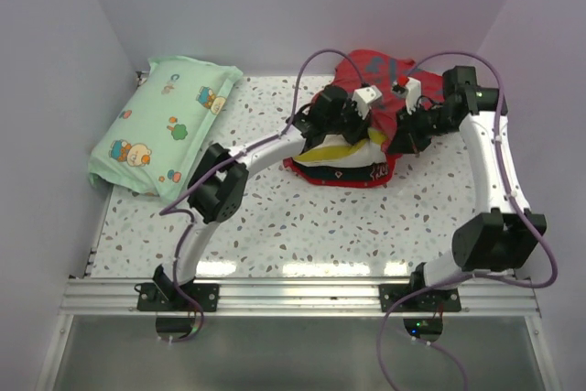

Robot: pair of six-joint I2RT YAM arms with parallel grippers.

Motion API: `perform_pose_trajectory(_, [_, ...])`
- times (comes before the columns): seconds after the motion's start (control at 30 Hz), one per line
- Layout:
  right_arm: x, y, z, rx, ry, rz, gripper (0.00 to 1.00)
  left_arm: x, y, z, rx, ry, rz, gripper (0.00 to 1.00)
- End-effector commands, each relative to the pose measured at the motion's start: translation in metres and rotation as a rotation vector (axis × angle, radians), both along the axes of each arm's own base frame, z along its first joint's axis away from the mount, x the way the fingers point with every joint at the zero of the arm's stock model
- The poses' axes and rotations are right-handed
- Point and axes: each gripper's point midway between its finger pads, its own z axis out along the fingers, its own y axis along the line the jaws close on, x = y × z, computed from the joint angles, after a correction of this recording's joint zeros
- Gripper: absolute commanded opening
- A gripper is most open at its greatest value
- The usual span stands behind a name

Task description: Put the pillow into the pillowcase

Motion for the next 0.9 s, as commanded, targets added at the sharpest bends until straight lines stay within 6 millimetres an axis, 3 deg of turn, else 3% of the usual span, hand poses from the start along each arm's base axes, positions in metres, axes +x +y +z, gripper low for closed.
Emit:
perform_pose_trajectory(0.0, [-0.084,0.053,0.052,0.224,0.102,0.15,0.0,0.076,0.036,-0.025,0.1,-0.102,0.354,0.0])
perform_pose_trajectory(0.1, [-0.087,0.058,0.069,0.256,0.045,0.16,0.0,0.082,0.043,-0.047,0.111,-0.049,0.394,0.0])
perform_pose_trajectory(0.2, [-0.08,0.056,0.083,0.305,0.025,0.125,0.0,0.065,0.039,-0.066,0.043,0.105,0.296,0.01])
perform_pose_trajectory(0.23, [-0.075,0.054,0.089,0.337,0.032,0.094,0.0,0.055,0.043,-0.073,0.035,0.14,0.263,0.15])
perform_pose_trajectory(0.27, [-0.067,0.048,0.091,0.353,0.032,0.062,0.0,0.044,0.043,-0.073,0.028,0.16,0.223,0.22])
perform_pose_trajectory(0.3, [-0.05,0.032,0.089,0.374,0.049,-0.009,0.0,0.028,0.039,-0.053,-0.004,0.154,0.13,0.28])
perform_pose_trajectory(0.33, [-0.042,0.024,0.089,0.392,0.062,-0.046,0.0,0.012,0.048,-0.064,0.019,0.176,0.095,0.39])
perform_pose_trajectory(0.4, [-0.027,0.008,0.09,0.45,0.085,-0.124,0.0,-0.014,0.055,-0.05,0.021,0.147,-0.021,0.49])
perform_pose_trajectory(0.43, [-0.02,0.004,0.089,0.472,0.105,-0.142,0.0,-0.027,0.071,-0.038,0.056,0.153,-0.036,0.58])
perform_pose_trajectory(0.5, [-0.015,0.005,0.094,0.521,0.124,-0.154,0.0,-0.037,0.094,-0.029,0.116,0.124,-0.074,0.6])
perform_pose_trajectory(0.53, [-0.011,0.005,0.098,0.55,0.144,-0.171,0.0,-0.043,0.121,-0.018,0.14,0.139,-0.06,0.6])
perform_pose_trajectory(0.6, [0.001,0.005,0.104,0.584,0.114,-0.178,0.0,-0.048,0.154,-0.007,0.152,0.123,-0.069,0.6])
perform_pose_trajectory(0.63, [0.006,0.004,0.107,0.589,0.102,-0.186,0.0,-0.051,0.191,-0.002,0.168,0.142,-0.027,0.6])
perform_pose_trajectory(0.67, [0.014,0.002,0.113,0.598,0.076,-0.205,0.0,-0.055,0.21,0.001,0.178,0.139,-0.029,0.61])
perform_pose_trajectory(0.77, [0.027,0.0,0.131,0.633,0.022,-0.238,0.0,-0.057,0.285,-0.017,0.302,0.079,0.043,0.62])
perform_pose_trajectory(0.8, [0.029,0.0,0.132,0.642,0.017,-0.247,0.0,-0.067,0.305,-0.031,0.342,0.056,0.051,0.63])
perform_pose_trajectory(0.83, [0.032,0.0,0.135,0.651,0.017,-0.263,0.0,-0.058,0.33,-0.034,0.347,0.029,0.105,0.64])
perform_pose_trajectory(0.87, [0.038,-0.001,0.142,0.66,-0.008,-0.276,0.0,-0.06,0.34,-0.038,0.341,0.016,0.099,0.64])
